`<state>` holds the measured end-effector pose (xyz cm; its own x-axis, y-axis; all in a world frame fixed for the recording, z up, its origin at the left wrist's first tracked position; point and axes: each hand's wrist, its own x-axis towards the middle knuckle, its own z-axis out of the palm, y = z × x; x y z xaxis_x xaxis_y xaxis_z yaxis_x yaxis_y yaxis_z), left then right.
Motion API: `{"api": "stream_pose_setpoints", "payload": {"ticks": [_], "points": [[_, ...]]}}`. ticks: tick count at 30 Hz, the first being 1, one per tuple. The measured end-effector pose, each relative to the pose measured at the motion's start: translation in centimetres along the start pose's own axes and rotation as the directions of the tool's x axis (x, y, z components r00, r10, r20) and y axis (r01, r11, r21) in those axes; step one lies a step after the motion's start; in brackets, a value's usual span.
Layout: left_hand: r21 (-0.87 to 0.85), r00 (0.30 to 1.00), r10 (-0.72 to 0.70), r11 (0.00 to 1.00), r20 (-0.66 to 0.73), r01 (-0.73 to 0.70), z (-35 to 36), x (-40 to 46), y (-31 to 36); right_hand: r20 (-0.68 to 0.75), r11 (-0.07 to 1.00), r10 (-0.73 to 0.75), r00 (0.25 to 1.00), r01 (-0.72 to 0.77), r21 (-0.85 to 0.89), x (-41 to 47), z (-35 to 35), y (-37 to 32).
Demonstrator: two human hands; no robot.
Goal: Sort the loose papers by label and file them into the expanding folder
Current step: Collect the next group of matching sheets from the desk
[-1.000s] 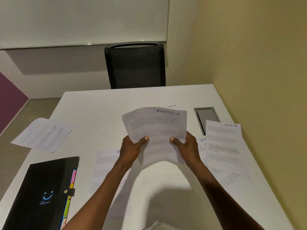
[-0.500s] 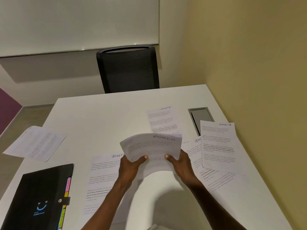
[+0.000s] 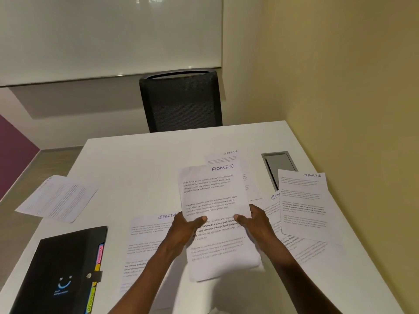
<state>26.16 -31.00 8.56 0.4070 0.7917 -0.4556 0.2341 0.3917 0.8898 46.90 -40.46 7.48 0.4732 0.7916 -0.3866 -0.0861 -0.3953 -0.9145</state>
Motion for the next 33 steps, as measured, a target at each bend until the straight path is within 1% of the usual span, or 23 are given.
{"api": "stream_pose_setpoints", "payload": {"ticks": [3, 4, 6, 9, 12, 14, 16, 18, 21, 24, 27, 29, 33], "points": [[-0.028, 0.998, -0.063, 0.998, 0.000, 0.063, -0.3, 0.3, -0.1, 0.022, 0.996, 0.064, 0.998, -0.065, 0.056, 0.5, 0.1, 0.5], [-0.021, 0.998, -0.062, 0.998, 0.000, 0.062, -0.3, 0.4, -0.1, 0.035, 0.995, 0.079, 0.996, -0.081, 0.060, 0.5, 0.2, 0.7], [0.008, 1.000, -0.009, 1.000, -0.011, 0.010, -0.2, 0.0, 0.1, 0.062, 0.995, 0.071, 0.996, -0.075, 0.070, 0.4, 0.3, 0.8], [0.080, 0.991, 0.104, 0.992, -0.090, -0.097, 0.0, -0.5, 0.7, 0.018, 0.999, -0.033, 0.999, 0.033, 0.041, 0.0, 0.6, 0.0], [0.084, 0.960, 0.189, 0.981, -0.205, -0.175, 0.5, -1.0, 1.5, -0.043, 0.987, -0.157, 0.987, 0.155, -0.031, -1.0, 0.4, -1.9], [0.073, 0.945, 0.223, 0.975, -0.240, -0.212, 1.0, -1.3, 1.9, -0.063, 0.973, -0.226, 0.972, 0.223, -0.054, -1.4, 0.0, -2.5], [0.073, 0.939, 0.244, 0.970, -0.244, -0.233, 1.4, -1.5, 2.0, -0.058, 0.967, -0.253, 0.966, 0.250, -0.044, -1.6, -0.5, -2.4], [0.080, 0.947, 0.213, 0.977, -0.240, -0.200, 1.6, -1.4, 0.9, -0.034, 0.974, -0.224, 0.974, 0.223, -0.037, -1.5, -1.0, -1.2], [0.123, 0.968, 0.138, 0.986, -0.209, -0.114, 2.2, -1.2, -2.2, 0.007, 0.988, -0.133, 0.991, 0.133, -0.079, -1.4, -1.2, 2.1], [0.157, 0.975, 0.098, 0.985, -0.199, -0.068, 2.9, -1.1, -4.9, 0.024, 0.994, -0.056, 0.998, 0.058, -0.095, -1.1, -1.2, 3.8], [0.199, 0.963, 0.098, 0.979, -0.249, -0.048, 3.5, -0.7, -5.5, 0.017, 0.996, -0.038, 0.999, 0.039, -0.082, -0.7, -1.2, 4.1], [0.222, 0.962, 0.101, 0.974, -0.253, -0.044, 3.6, -0.3, -5.5, 0.028, 0.994, -0.028, 0.999, 0.031, -0.105, -0.7, -1.1, 4.4], [0.243, 0.965, 0.089, 0.970, -0.246, -0.027, 2.5, 0.4, -4.3, 0.052, 0.990, -0.088, 0.995, 0.093, -0.104, -1.0, -0.6, 2.9]]}}
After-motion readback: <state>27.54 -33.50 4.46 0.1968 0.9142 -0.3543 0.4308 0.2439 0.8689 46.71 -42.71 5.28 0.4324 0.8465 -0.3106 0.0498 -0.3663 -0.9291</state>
